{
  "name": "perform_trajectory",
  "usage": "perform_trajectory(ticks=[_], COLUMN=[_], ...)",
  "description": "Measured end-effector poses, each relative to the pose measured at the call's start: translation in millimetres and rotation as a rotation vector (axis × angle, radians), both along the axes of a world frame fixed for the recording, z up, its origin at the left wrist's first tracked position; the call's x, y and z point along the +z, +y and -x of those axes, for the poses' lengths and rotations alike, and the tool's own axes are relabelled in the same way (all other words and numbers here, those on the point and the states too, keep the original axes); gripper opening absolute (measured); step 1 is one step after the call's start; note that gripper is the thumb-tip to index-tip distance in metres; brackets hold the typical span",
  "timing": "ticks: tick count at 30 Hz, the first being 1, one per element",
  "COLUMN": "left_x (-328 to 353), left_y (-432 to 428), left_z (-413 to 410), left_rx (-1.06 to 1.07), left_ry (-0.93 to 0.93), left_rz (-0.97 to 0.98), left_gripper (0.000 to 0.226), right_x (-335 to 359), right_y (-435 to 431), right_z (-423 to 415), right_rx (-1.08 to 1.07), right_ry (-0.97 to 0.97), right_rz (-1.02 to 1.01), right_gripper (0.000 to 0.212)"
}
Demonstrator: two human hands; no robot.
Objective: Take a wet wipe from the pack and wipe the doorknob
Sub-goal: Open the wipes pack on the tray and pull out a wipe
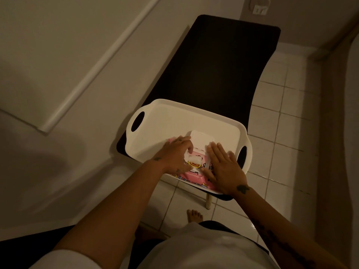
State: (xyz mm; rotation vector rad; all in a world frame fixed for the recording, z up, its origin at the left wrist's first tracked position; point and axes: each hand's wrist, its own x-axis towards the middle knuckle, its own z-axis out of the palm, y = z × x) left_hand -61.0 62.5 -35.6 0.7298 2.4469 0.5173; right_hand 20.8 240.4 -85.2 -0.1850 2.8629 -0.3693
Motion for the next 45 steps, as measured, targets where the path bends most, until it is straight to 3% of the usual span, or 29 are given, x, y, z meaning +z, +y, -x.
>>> perform_trajectory(ticks=[3, 5, 10, 16, 24, 27, 30, 34, 40, 42, 45], left_x=[0.3, -4.3, -20.8, -40.0, -47.4, -45.1, -44.0, -42.8, -35.3, -32.0, -31.1], left_y=[-6.8, -13.0, -17.9, -15.6, -16.4, -16.4, -16.9, -17.5, -14.7, -14.4, -15.6], left_z=[-2.1, -3.5, -18.6, -42.7, -46.1, -45.9, -46.0, -47.8, -48.8, -50.2, -55.6], left_rx=[0.073, 0.074, 0.055, 0.123, 0.162, 0.177, 0.191, 0.24, 0.439, 0.484, 0.344], left_ry=[0.1, 0.192, 0.138, 0.09, 0.111, 0.087, 0.091, 0.1, 0.015, 0.028, 0.151], left_rz=[-0.075, -0.04, 0.071, 0.1, 0.096, 0.066, 0.028, -0.065, -0.223, -0.239, -0.202], left_gripper=[0.025, 0.021, 0.041, 0.066, 0.08, 0.082, 0.085, 0.088, 0.111, 0.106, 0.072], right_x=[0.6, 1.9, 7.0, -0.5, 11.9, 24.4, 31.1, 36.5, 37.7, 37.4, 36.1], right_y=[0.6, 0.0, -14.0, -21.9, -22.8, -13.9, -0.4, 14.5, 19.7, 16.8, 13.8], right_z=[0.7, 2.4, 6.0, 6.3, 10.4, 8.4, 4.2, -4.9, -11.8, -12.2, -11.1], right_rx=[0.001, -0.01, 0.019, -0.144, -0.226, -0.242, -0.249, -0.296, -0.372, -0.399, -0.431], right_ry=[0.006, 0.027, 0.21, 0.249, 0.212, 0.268, 0.324, 0.398, 0.458, 0.458, 0.478], right_rz=[0.02, 0.059, 0.256, 0.396, 0.506, 0.585, 0.581, 0.596, 0.676, 0.715, 0.734], right_gripper=[0.091, 0.077, 0.037, 0.017, 0.022, 0.005, 0.006, 0.009, 0.011, 0.011, 0.011])
